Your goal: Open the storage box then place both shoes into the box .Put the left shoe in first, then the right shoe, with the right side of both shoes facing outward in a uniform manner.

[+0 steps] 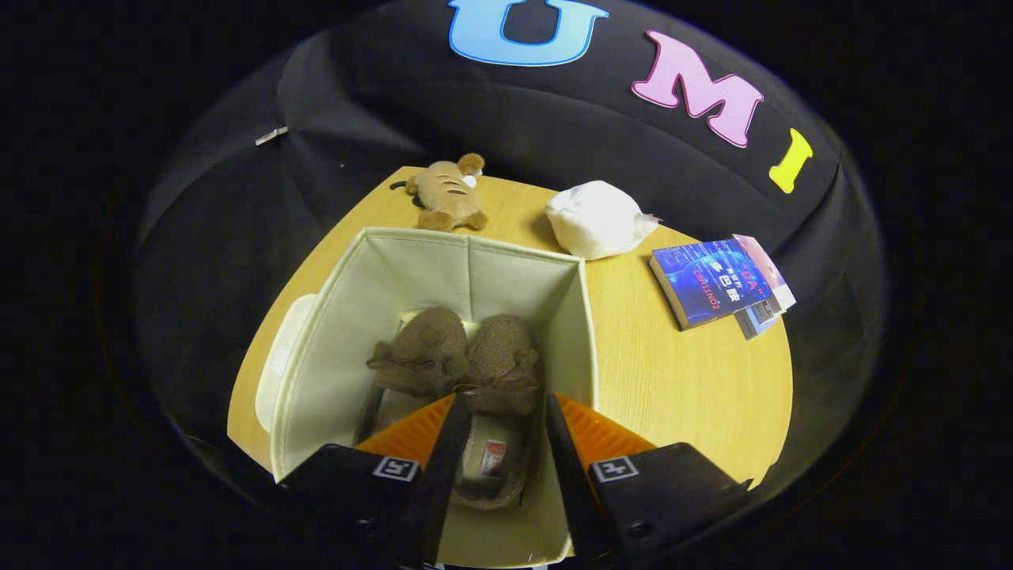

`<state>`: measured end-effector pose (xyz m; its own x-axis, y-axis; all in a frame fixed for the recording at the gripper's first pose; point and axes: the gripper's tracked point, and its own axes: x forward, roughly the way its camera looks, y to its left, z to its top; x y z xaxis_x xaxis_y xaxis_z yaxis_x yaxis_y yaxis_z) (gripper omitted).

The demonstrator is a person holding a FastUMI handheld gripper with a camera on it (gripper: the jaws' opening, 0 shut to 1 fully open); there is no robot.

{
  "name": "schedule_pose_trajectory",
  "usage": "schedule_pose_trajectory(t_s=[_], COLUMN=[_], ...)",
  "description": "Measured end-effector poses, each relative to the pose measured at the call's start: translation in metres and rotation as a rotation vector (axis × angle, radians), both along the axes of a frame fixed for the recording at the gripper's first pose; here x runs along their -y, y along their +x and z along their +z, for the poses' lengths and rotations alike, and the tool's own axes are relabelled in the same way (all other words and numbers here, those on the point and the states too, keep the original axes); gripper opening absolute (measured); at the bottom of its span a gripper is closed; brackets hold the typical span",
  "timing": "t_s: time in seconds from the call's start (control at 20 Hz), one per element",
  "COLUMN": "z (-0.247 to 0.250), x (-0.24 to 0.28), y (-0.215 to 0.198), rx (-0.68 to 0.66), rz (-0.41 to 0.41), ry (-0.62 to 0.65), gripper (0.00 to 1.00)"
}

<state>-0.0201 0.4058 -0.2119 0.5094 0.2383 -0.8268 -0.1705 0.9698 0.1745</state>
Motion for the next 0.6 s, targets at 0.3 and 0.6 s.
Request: schedule_pose_trajectory(t_s=[0.3, 0.6], z=[0.022, 0.057], x=[-0.003, 0.026], y=[-0.007, -0.014], rx=[0.076, 0.184], rz=[0.056, 0.101], ry=[0.045, 0.166], gripper=[0.98, 0.98])
